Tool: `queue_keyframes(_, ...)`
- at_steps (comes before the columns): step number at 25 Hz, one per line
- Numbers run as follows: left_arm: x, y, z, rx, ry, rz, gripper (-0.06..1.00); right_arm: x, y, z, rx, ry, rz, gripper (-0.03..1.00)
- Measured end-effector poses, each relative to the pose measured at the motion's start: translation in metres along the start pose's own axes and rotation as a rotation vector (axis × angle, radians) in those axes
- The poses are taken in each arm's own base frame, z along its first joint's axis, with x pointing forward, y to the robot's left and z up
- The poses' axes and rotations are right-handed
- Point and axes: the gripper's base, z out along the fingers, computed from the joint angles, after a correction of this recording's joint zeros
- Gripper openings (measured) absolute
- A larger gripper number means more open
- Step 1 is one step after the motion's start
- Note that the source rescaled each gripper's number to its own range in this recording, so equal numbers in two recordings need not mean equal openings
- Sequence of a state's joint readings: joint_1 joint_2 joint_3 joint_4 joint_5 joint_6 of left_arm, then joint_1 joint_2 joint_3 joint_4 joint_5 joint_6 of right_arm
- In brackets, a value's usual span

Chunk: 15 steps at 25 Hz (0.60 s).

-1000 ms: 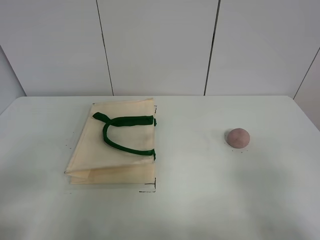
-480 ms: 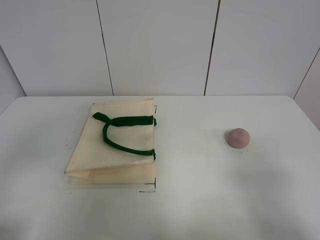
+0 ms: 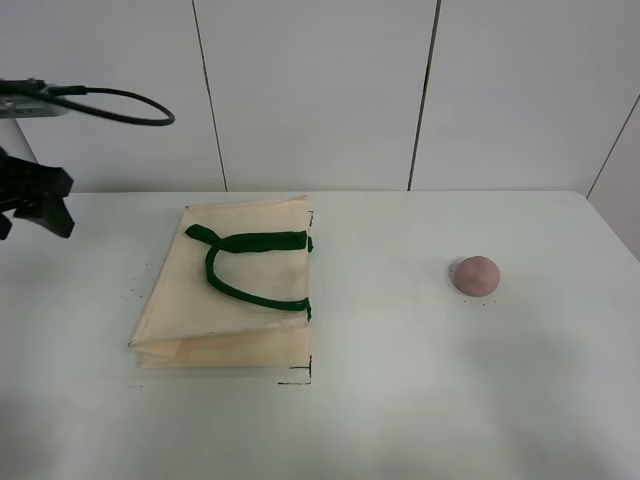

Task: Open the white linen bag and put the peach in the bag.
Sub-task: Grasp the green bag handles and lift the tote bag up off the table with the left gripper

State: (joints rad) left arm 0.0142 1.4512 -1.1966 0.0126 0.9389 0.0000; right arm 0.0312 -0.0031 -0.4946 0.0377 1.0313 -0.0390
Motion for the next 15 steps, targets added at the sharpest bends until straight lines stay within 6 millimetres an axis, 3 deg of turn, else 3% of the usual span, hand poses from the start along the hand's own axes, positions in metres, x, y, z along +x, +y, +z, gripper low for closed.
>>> queue_keyframes(4,-0.047,-0.001,0.042,0.010,0.050,-0.049,1.00,0.000,0.000,0.000,0.000,0.000,0.000,1.00)
queue_keyframes(7,-0.065,-0.015,0.066,0.038,0.086,-0.060,1.00,0.000,0.000,0.000,0.000,0.000,0.000,1.00)
queue_keyframes(15,-0.075,-0.113,0.105,0.096,0.130,-0.001,1.00,0.000,0.000,0.000,0.000,0.000,0.000,1.00)
